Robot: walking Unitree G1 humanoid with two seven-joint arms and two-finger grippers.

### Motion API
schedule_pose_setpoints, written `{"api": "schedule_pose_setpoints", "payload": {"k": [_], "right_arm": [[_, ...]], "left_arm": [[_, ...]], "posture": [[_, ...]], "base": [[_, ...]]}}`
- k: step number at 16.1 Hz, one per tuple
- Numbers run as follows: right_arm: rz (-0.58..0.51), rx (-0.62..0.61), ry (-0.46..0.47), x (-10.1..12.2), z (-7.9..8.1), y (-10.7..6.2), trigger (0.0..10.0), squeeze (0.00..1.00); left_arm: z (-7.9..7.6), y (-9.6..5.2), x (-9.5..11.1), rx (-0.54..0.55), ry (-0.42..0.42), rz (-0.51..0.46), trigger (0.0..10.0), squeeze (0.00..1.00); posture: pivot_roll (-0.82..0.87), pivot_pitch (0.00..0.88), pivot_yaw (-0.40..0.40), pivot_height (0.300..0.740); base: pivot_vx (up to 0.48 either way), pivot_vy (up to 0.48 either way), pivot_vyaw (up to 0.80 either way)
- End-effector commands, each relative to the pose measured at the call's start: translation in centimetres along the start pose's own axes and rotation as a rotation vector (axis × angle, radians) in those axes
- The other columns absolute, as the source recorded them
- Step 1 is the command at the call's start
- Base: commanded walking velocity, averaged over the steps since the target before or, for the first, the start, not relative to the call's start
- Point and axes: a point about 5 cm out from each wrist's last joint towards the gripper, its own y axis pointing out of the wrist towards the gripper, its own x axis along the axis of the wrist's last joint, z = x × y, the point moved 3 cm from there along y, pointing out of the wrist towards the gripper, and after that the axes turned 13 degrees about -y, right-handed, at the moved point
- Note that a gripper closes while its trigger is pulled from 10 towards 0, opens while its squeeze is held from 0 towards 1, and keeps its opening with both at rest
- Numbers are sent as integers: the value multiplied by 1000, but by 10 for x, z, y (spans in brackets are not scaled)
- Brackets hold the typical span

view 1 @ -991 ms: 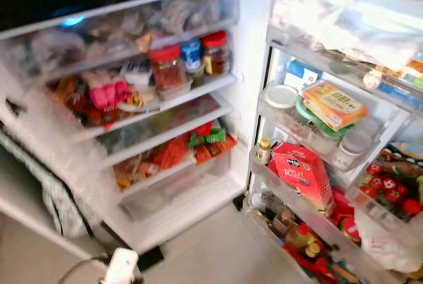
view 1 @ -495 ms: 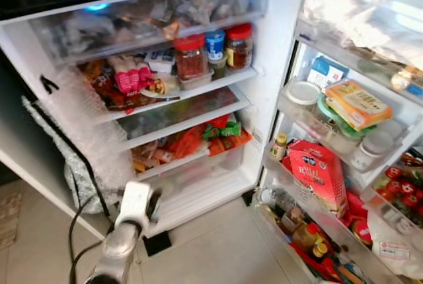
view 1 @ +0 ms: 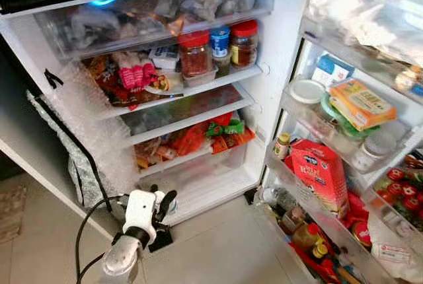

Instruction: Restocking fridge

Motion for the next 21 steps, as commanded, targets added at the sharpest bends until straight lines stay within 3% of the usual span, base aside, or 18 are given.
{"api": "schedule_pose_setpoints", "payload": {"k": [1, 5, 8, 13, 16, 21], "right_arm": [[20, -9, 8, -6, -1, -1, 10000, 0], [16, -15, -14, -5, 1, -1, 10000, 0], [-9, -130, -26, 6, -15, 0, 10000, 0], [-16, -151, -34, 11, -18, 1, 10000, 0], [-4, -225, -109, -7, -24, -5, 10000, 0], [-13, -309, -172, -3, -37, -7, 10000, 0]], "left_arm": [[7, -5, 3, 13, 31, 7, 10000, 0], [17, -4, 15, 45, 39, -12, 10000, 0], [16, -1, 23, 32, 47, -17, 10000, 0], [15, 0, 23, 22, 48, 3, 10000, 0], [5, 6, 30, -25, 58, -10, 10000, 0], [2, 7, 34, -39, 62, -20, 10000, 0]], "posture": [[28, 79, 33, 740], [36, 87, 41, 740], [32, 84, 54, 740], [17, 77, 63, 740], [16, 54, 68, 740], [30, 32, 67, 740]], "base": [[0, 0, 0], [0, 0, 0], [0, 0, 0], [0, 0, 0], [0, 0, 0], [0, 0, 0]]}}
